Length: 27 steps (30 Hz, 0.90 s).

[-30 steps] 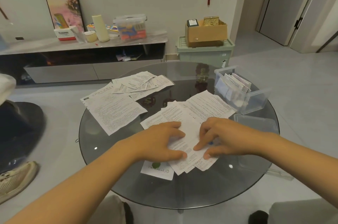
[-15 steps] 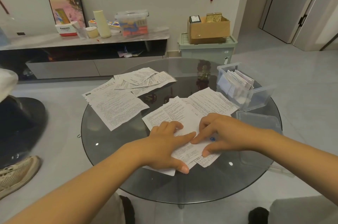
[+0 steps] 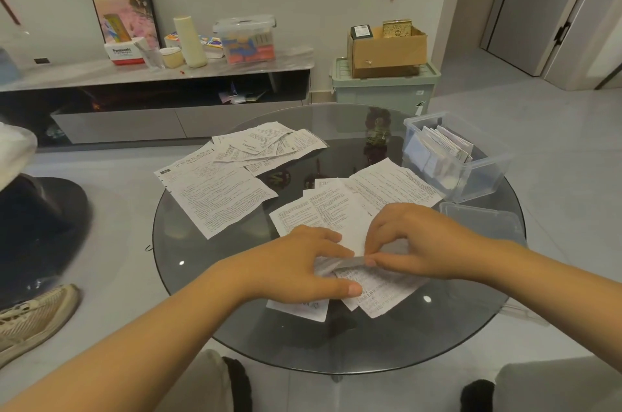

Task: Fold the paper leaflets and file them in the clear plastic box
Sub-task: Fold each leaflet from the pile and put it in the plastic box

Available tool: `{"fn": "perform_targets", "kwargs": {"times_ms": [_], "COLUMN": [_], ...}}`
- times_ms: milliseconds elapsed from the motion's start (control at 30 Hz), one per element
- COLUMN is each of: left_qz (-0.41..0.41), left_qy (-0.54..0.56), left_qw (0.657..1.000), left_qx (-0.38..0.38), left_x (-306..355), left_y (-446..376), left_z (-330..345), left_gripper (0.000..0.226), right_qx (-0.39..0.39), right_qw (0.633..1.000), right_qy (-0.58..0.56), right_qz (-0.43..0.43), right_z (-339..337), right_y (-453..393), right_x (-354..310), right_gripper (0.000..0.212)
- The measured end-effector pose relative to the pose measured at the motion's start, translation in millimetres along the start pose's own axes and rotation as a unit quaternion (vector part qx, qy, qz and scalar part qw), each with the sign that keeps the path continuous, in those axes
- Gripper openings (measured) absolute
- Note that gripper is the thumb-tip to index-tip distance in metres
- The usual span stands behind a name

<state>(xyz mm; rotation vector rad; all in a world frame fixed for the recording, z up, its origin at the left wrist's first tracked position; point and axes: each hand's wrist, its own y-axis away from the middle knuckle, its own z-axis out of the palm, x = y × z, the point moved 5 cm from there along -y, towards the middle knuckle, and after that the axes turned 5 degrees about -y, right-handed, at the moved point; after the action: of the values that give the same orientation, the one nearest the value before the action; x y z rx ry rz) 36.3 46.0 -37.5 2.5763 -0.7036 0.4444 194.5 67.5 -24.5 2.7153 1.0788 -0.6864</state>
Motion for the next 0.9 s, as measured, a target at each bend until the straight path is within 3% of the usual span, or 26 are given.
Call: {"fn": "perform_targets", "kwargs": {"times_ms": [100,200,267,333,467,633,800,833,900], "left_qz": [0.009,-0.017,-0.044,-0.074,-0.118,-0.148,-0.142,-0.144,-0.141], "left_qy": [0.059,0.121,0.188,0.244,0.19,0.115,0.032,0.015,-0.033], "left_qw": [0.998,0.991,0.978,0.96,0.952,0.935,0.951,0.954,0.956], "left_qx": [0.031,0.058,0.08,0.114,0.21,0.301,0.272,0.261,0.256], "left_x": [-1,-9,-19,-27,-33,-39,-40,-41,-43], "left_y": [2,2,2,3,-2,-4,-6,-7,-9], "left_z": [-6,-17,-23,-24,-27,-31,-23,-21,-19], "left_gripper": [0.027,0.04,0.044,0.029,0.017,0.006,0.075,0.082,0.075], "right_qx": [0.028,0.05,0.072,0.072,0.084,0.092,0.101,0.103,0.107], "right_qw": [0.998,0.985,0.974,0.963,0.936,0.939,0.962,0.965,0.97], "right_qy": [-0.058,-0.155,-0.183,-0.204,-0.249,-0.242,-0.134,-0.12,-0.091], "right_qz": [0.02,0.063,0.108,0.161,0.233,0.228,0.213,0.208,0.201], "right_z": [-4,-9,-12,-8,0,4,12,13,13], "right_y": [-4,-10,-15,-19,-26,-33,-36,-36,-36], "right_x": [-6,-5,3,13,25,25,20,19,19], "right_gripper": [0.014,0.006,0.018,0.032,0.056,0.066,0.079,0.084,0.087]}}
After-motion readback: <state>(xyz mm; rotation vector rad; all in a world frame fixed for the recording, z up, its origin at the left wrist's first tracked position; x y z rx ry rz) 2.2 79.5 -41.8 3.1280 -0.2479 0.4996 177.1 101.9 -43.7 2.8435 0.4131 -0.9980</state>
